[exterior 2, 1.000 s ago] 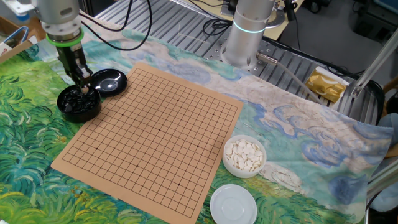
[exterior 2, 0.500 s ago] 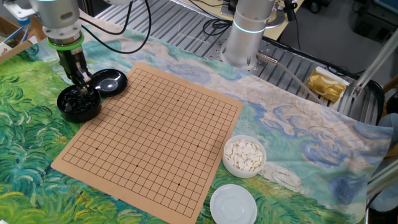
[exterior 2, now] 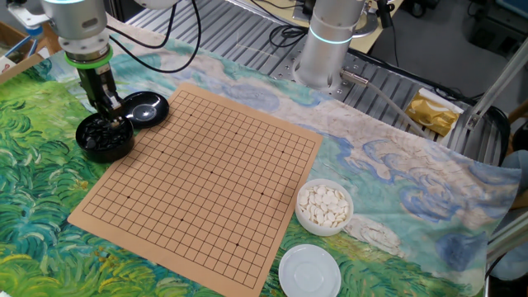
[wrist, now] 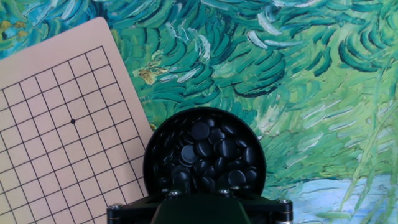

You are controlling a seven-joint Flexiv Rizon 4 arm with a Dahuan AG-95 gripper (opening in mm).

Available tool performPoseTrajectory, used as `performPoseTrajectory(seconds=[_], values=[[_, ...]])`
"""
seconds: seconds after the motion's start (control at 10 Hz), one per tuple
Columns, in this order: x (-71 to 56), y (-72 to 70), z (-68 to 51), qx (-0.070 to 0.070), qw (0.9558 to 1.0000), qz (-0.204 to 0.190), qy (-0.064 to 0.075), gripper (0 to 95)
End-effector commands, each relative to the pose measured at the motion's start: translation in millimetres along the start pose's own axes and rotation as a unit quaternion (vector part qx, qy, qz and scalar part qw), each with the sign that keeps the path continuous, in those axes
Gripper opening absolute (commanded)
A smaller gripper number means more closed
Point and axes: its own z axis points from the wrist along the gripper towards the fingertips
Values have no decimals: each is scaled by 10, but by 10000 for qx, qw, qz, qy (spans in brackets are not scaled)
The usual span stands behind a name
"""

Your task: Play the first move as black on the 3-4 point in the upper right corner of the Go board

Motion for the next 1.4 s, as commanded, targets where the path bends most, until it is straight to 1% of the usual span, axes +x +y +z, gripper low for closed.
performPoseTrajectory(seconds=[0.1, 0.2, 0.5, 1.0, 1.4], values=[[-5, 1, 23, -22, 10000, 8, -2, 190], [-2, -1, 48, -53, 10000, 23, -16, 190], [0, 4, 58, -79, 10000, 28, -17, 190], [12, 0, 127, -157, 9999, 63, -21, 190], [49, 16, 137, -179, 9998, 122, -19, 190]])
